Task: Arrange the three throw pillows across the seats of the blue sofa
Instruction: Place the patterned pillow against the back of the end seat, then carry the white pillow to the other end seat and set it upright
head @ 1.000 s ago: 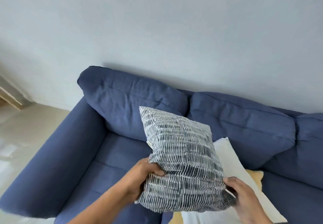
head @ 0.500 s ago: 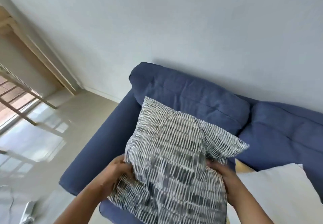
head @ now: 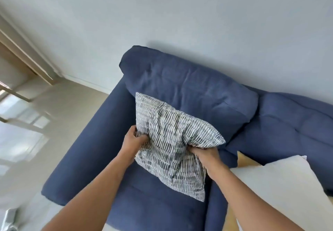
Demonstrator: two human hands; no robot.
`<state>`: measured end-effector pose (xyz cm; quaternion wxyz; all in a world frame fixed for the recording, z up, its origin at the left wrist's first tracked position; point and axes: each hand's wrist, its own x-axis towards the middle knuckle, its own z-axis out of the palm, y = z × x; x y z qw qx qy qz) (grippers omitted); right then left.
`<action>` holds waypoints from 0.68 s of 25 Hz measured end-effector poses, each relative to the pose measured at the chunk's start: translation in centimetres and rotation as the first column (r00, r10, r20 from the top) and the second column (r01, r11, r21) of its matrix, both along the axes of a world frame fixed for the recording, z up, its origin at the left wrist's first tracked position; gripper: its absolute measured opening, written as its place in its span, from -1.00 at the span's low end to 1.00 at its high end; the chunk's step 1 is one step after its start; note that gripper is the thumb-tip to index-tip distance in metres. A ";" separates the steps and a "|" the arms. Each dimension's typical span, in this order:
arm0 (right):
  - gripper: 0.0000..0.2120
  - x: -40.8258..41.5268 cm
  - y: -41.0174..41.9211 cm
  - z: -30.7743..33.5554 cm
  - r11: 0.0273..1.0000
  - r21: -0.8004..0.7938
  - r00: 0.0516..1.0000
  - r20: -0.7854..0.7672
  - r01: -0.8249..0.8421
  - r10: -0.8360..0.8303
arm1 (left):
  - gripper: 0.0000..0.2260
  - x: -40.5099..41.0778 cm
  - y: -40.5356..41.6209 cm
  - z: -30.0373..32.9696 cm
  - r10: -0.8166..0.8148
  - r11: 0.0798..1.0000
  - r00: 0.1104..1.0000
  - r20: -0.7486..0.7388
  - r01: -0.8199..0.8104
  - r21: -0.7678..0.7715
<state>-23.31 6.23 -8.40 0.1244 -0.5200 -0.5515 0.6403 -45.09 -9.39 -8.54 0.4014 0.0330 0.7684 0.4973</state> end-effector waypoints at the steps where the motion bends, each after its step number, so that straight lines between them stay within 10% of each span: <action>1: -0.68 -0.7 0.8 -0.5 0.999 0.046 0.999 0.034 0.005 -0.006 | -0.55 -1.0 0.5 -0.2 0.001 1.000 1.000 -0.021 -0.001 -0.009; 6: -0.34 0.9 2.6 -1.1 0.996 -0.002 0.990 0.107 0.089 -0.088 | -0.31 -1.0 -1.5 -3.2 -0.188 0.947 0.974 -0.122 0.147 -0.287; 17: -0.84 19.3 -1.2 2.9 0.988 0.058 0.966 0.210 0.141 -0.150 | -0.57 16.0 -2.3 -1.9 -0.429 0.877 0.901 -0.069 0.396 -0.272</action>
